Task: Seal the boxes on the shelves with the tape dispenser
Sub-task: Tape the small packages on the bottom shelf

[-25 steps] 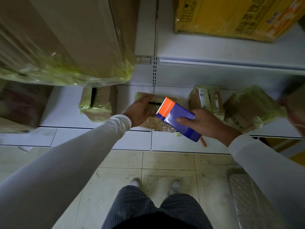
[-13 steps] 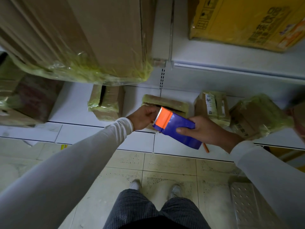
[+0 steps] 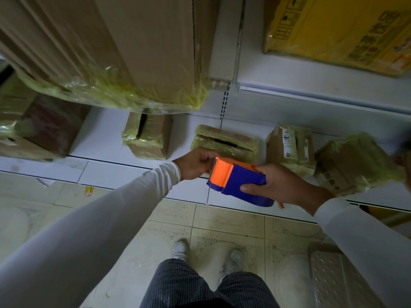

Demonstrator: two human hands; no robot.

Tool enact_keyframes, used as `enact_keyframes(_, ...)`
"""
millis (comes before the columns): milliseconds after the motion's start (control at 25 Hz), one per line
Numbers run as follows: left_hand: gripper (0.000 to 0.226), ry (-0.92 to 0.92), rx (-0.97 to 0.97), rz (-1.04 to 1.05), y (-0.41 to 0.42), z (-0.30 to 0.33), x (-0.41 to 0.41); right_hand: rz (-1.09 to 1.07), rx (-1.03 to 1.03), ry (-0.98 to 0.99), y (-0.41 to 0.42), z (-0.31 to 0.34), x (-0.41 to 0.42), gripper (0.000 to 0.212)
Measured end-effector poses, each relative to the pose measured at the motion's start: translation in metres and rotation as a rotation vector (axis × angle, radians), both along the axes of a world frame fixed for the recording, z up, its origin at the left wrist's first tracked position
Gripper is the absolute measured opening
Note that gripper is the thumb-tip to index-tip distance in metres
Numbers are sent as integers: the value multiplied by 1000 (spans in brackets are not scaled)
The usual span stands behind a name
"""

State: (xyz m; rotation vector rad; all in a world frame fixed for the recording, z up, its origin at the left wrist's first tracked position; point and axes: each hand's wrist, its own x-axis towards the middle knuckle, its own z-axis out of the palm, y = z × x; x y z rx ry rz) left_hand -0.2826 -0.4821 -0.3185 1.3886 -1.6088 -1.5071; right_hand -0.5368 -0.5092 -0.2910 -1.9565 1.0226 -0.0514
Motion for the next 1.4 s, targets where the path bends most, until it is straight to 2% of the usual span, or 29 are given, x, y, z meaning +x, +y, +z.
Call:
enact_keyframes(120, 18, -78, -87, 54, -1, -3, 3, 11, 22, -6, -3, 1, 0, 39)
enact_keyframes(240, 25, -80, -145, 104, -5, -1, 3, 31, 79, -24, -14, 9, 0, 41)
enact_keyframes(360, 23, -133, -193, 242, -10, -1, 24, 18, 112, 4, -30, 17, -21, 44)
enact_keyframes(560, 26, -175, -68, 421, -22, 0, 58, -98, 145, 33, -45, 13, -50, 51)
enact_keyframes(680, 28, -410, -40, 466, -43, 1, 54, -75, 112, 19, -59, 9, -34, 59)
enact_keyframes(800, 21, -614, -2, 439, -57, -4, 59, -95, 161, 43, -74, 12, -24, 53)
enact_keyframes(1000, 26, -725, 69, 461, -71, -17, 56, -74, 176, 70, -91, 1, -12, 69)
enact_keyframes(1120, 32, -821, 102, 435, -78, -27, 57, -77, 196, 94, -97, -5, -6, 71)
enact_keyframes(1280, 28, -769, 99, 432, -75, -49, 48, -71, 246, 162, -102, -16, -4, 82)
enact_keyframes(1400, 19, -589, 109, 507, -73, -60, 46, -77, 263, 159, -104, -20, -4, 80)
